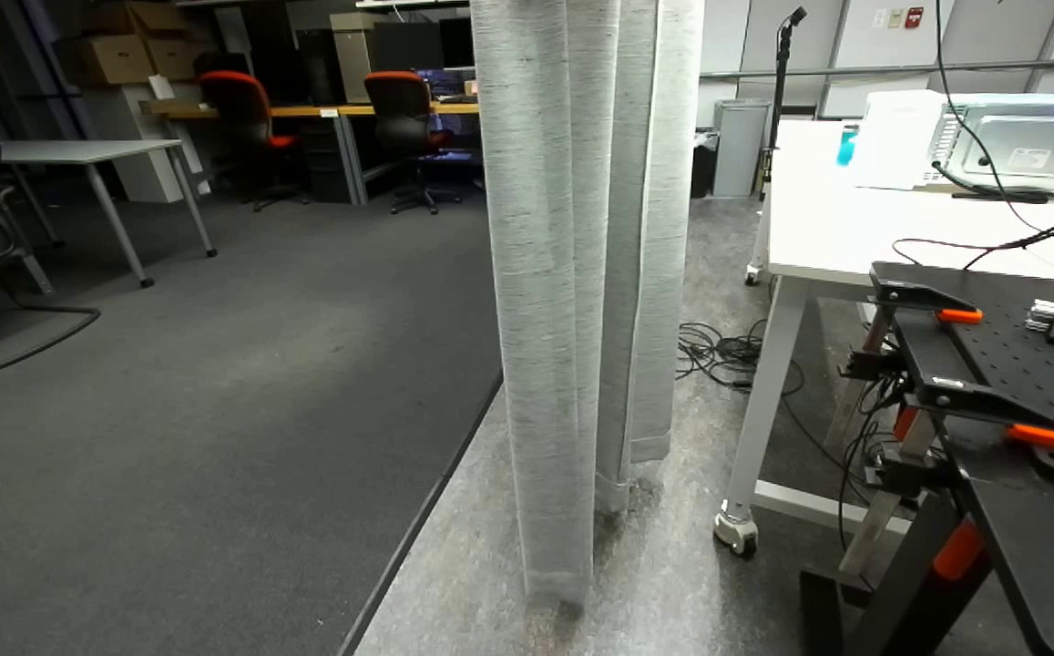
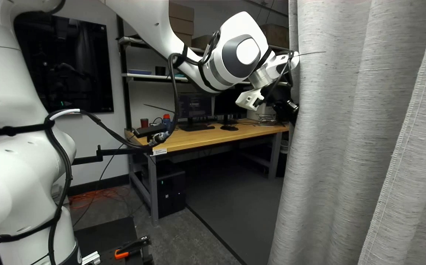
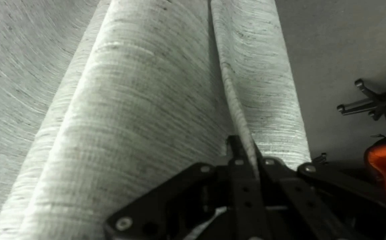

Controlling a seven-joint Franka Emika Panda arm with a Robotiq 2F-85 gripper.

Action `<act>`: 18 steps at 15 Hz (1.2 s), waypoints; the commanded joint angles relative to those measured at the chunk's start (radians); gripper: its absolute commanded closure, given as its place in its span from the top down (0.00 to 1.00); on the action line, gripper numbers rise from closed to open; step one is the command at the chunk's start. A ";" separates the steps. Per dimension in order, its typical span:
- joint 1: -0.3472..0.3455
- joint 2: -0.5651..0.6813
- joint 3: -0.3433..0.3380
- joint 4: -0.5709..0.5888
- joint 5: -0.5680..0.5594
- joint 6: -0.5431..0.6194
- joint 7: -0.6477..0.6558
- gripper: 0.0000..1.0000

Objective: Pull the curtain to the left, then to the right, then to the left fully

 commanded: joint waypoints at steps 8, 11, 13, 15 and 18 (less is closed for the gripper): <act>-0.077 0.028 -0.270 0.035 0.194 -0.005 -0.019 0.01; -0.104 0.056 -0.360 0.094 0.257 -0.006 -0.047 0.01; -0.114 0.084 -0.415 0.139 0.315 -0.020 -0.079 0.01; -0.124 0.121 -0.468 0.176 0.387 -0.033 -0.118 0.01; -0.134 0.171 -0.527 0.238 0.502 -0.054 -0.178 0.01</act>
